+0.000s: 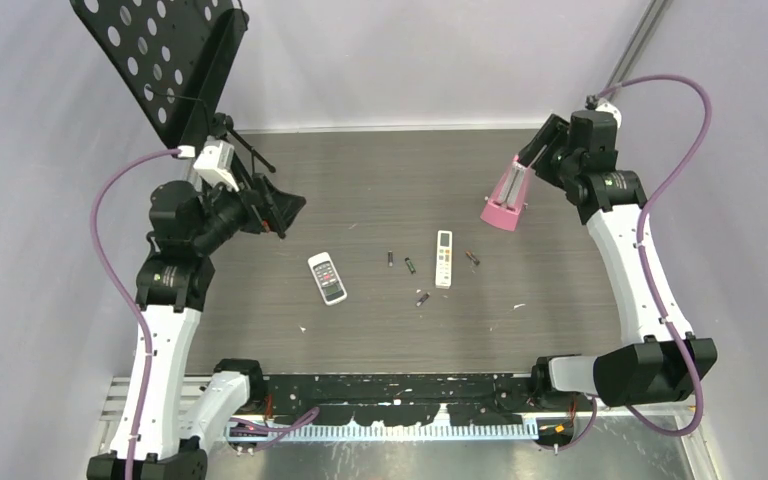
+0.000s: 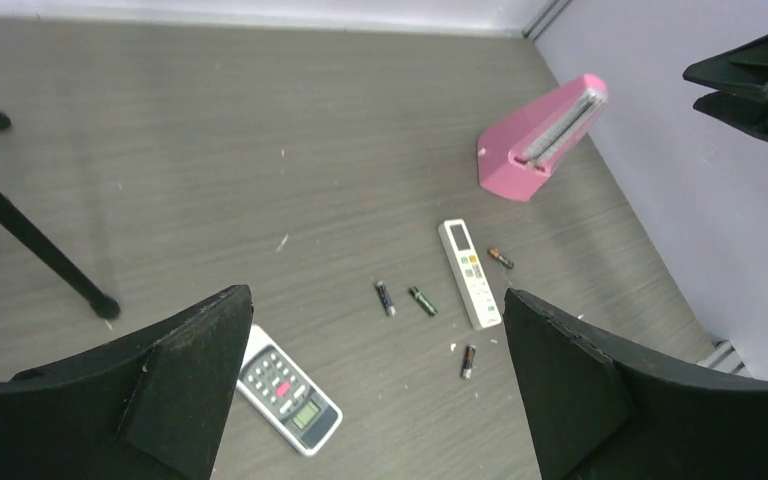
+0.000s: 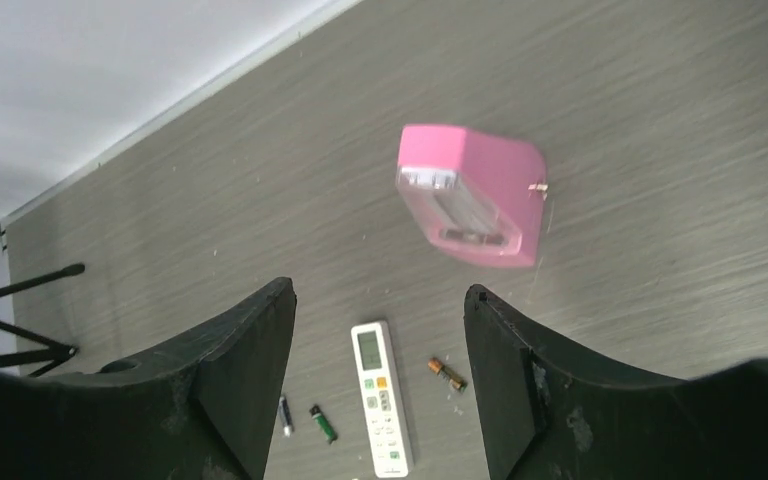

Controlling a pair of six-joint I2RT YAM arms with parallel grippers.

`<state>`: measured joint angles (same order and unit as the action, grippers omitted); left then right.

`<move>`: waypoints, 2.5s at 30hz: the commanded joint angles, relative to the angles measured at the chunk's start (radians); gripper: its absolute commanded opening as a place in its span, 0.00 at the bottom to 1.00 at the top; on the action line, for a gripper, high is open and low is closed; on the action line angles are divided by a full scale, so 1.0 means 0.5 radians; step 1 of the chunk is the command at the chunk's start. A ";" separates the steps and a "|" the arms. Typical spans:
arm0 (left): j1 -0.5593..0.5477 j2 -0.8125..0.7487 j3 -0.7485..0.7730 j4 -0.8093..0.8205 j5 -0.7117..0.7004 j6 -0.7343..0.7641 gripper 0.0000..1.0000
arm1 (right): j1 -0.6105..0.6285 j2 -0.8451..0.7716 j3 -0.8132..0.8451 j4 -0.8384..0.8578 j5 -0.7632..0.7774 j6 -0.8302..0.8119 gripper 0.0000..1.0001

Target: Load the batteries into the remote control

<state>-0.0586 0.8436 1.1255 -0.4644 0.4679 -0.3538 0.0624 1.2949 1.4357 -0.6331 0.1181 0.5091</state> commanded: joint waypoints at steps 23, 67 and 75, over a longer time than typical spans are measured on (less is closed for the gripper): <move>-0.480 0.485 -0.666 1.032 -0.071 -0.765 0.95 | 0.833 0.345 -0.615 0.013 0.285 0.358 0.70; -0.527 0.794 -0.455 1.672 0.635 -1.386 0.93 | 0.917 0.416 -0.649 1.926 -1.807 1.261 0.16; -0.527 0.850 -0.485 1.925 0.663 -1.719 0.88 | 0.959 0.494 -0.680 2.372 -2.044 1.535 0.15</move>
<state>-0.3199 1.2572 0.8658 0.3752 0.7559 -1.1080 0.5308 1.5311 1.1122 0.3412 -0.7876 1.1664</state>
